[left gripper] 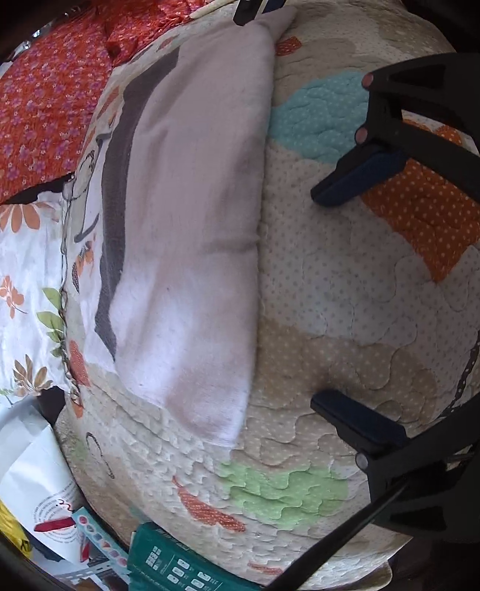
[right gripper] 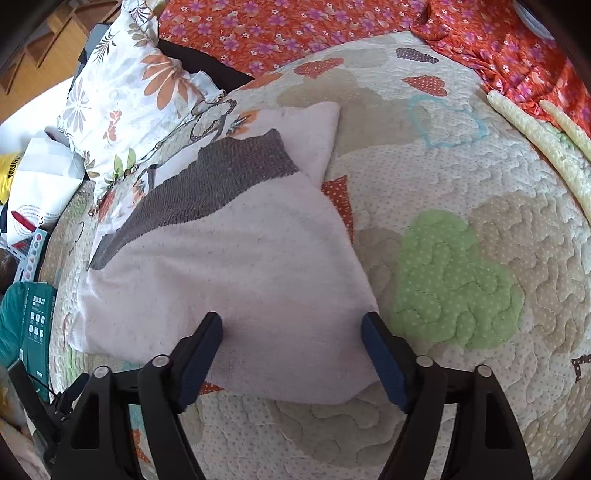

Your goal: Fold small clothes

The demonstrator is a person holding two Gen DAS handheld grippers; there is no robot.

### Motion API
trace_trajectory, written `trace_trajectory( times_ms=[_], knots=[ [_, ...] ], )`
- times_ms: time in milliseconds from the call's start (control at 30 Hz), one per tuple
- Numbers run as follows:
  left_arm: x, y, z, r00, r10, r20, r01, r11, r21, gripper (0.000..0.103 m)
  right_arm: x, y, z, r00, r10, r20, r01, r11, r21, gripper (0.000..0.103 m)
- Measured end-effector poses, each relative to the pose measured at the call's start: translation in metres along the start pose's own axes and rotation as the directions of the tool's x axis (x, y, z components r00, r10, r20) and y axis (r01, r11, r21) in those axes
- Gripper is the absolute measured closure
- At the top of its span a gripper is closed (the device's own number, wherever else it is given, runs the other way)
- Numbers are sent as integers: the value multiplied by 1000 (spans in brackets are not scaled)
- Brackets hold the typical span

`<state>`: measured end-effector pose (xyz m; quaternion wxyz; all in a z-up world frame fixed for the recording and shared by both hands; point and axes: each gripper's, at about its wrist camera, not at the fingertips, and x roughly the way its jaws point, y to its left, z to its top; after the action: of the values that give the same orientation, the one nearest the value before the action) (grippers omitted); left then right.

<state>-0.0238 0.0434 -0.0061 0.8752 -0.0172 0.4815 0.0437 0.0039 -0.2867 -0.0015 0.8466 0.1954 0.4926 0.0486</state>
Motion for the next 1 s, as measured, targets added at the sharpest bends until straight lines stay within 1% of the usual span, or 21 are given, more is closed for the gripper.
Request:
trace_trajectory(
  times_ms=[133, 533, 733, 867, 1000],
  knots=[
    [0, -2, -3, 1000, 10, 10, -10, 1000, 3, 0, 3, 6, -1, 1000, -20, 6, 20, 999, -26, 12],
    [0, -1, -4, 1000, 10, 12, -10, 1000, 6, 0, 9, 16, -5, 997, -67, 25, 69, 993, -91, 6],
    [-1, -2, -5, 1000, 21, 22, -21, 1000, 4, 0, 14, 24, -10, 993, -110, 40, 115, 983, -142, 1],
    [0, -1, -3, 1000, 24, 11, -24, 1000, -9, 0, 16, 25, -11, 990, -126, 59, 133, 983, -130, 0],
    [1, -1, -2, 1000, 27, -2, -27, 999, -19, 0, 20, 31, -11, 983, -176, 58, 183, 971, -153, 0]
  ],
)
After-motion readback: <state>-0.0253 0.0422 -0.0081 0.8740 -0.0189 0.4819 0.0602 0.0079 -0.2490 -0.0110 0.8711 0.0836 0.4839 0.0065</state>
